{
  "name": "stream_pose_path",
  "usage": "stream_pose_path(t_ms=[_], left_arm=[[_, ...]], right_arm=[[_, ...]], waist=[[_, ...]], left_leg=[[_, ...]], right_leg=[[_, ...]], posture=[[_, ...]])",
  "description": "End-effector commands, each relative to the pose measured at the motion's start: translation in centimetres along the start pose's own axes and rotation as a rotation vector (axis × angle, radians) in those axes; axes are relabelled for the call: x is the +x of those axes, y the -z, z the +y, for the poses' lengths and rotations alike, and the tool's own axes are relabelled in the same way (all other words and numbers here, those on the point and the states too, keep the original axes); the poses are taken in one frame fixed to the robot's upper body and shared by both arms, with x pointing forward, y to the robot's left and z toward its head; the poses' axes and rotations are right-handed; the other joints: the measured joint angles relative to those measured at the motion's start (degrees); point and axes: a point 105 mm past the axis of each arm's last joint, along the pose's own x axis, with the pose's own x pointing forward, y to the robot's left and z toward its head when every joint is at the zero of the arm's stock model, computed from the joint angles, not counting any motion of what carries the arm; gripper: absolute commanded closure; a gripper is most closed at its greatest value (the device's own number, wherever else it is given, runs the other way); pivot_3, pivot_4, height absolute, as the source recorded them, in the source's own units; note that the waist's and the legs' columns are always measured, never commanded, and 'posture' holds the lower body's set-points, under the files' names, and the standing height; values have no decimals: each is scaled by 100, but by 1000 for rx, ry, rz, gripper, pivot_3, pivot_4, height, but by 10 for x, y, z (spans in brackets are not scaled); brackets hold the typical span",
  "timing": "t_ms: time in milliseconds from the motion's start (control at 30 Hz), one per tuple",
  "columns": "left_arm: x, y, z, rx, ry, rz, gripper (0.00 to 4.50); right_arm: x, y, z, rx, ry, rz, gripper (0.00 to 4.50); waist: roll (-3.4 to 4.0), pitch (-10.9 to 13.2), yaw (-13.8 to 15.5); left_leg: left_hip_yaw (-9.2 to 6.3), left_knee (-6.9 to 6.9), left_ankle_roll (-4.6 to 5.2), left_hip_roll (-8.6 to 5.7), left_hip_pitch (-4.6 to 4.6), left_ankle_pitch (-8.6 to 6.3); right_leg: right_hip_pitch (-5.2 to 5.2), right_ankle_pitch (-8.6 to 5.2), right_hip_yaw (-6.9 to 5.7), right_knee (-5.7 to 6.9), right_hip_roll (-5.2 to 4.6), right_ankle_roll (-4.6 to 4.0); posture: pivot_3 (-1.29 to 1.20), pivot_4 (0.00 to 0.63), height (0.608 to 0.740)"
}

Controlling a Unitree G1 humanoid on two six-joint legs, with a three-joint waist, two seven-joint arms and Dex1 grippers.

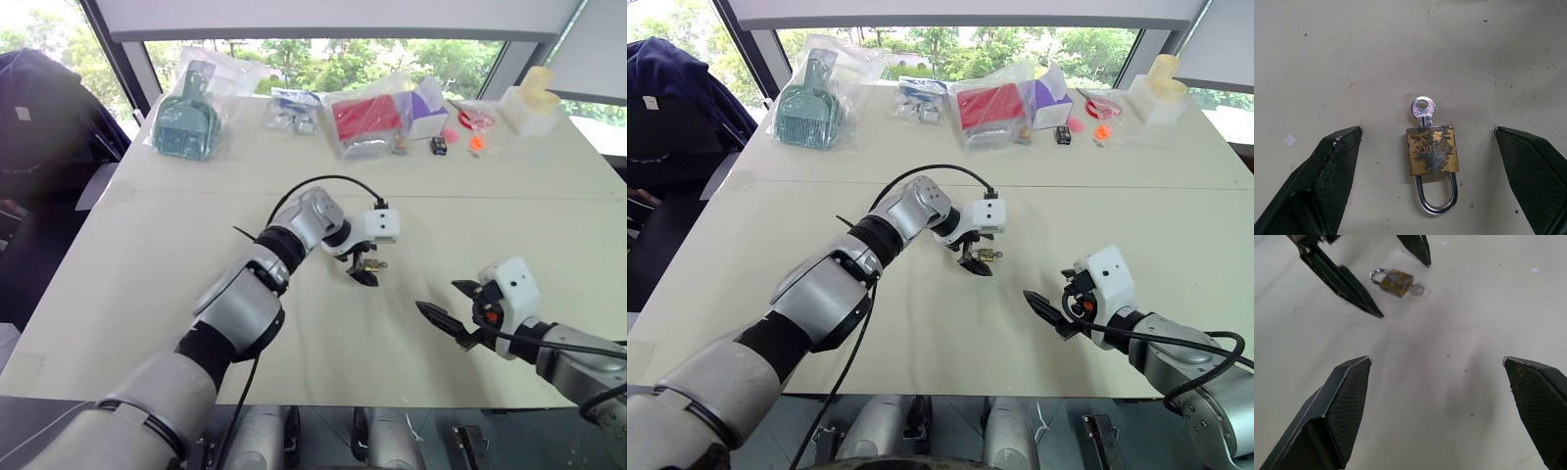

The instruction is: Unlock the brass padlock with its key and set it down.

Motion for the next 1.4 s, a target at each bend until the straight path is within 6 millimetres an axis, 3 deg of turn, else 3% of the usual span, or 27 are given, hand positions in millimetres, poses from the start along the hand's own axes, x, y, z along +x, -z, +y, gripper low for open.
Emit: stream_pose_path(t_ms=[33,233,433,533,667,900,1267,1400], left_arm=[[2,18,-1,11,-17,85,1253],[2,34,-7,9,15,131,3809],[-3,39,-5,-20,3,118,3803],[-5,43,-6,-35,9,113,2341],[-7,44,-4,-66,-3,102,710],[-13,46,-5,-73,17,102,710],[5,35,-22,-86,89,66,710],[8,37,-26,-94,102,72,2461]], right_arm=[[-3,-14,-2,-39,26,-61,0],[2,-17,-3,-39,19,-66,0],[6,-19,-5,-41,4,-67,0],[8,-18,-5,-40,0,-64,0],[9,-18,-5,-41,-8,-62,0],[9,-18,-7,-41,-7,-60,0],[10,-15,-7,-33,-4,-58,0],[9,-15,-7,-31,-1,-59,0]], waist=[[0,-1,-3],[0,-6,-13],[-1,-10,-27],[-1,-10,-36],[0,-11,-37],[0,-11,-31],[1,-14,-6],[0,-16,-4]], left_leg=[[0,0,0,0,1,0],[-1,1,-1,0,6,0],[-2,0,-1,3,8,0],[-1,0,-1,4,8,0],[-2,-2,-1,5,8,0],[-1,-2,-1,5,8,0],[-2,-1,-1,3,8,0],[-3,-1,-1,2,8,0]], right_leg=[[1,0,0,-1,-1,0],[5,0,0,1,0,-1],[5,0,0,2,2,-1],[3,0,0,4,3,-1],[1,0,0,5,5,-1],[1,0,0,5,5,-1],[5,0,-1,4,3,-1],[7,0,-1,4,2,-1]], posture=[[0,150,735],[0,150,735],[0,150,735],[0,150,735],[0,150,735],[0,150,735],[0,150,735],[0,150,735]])
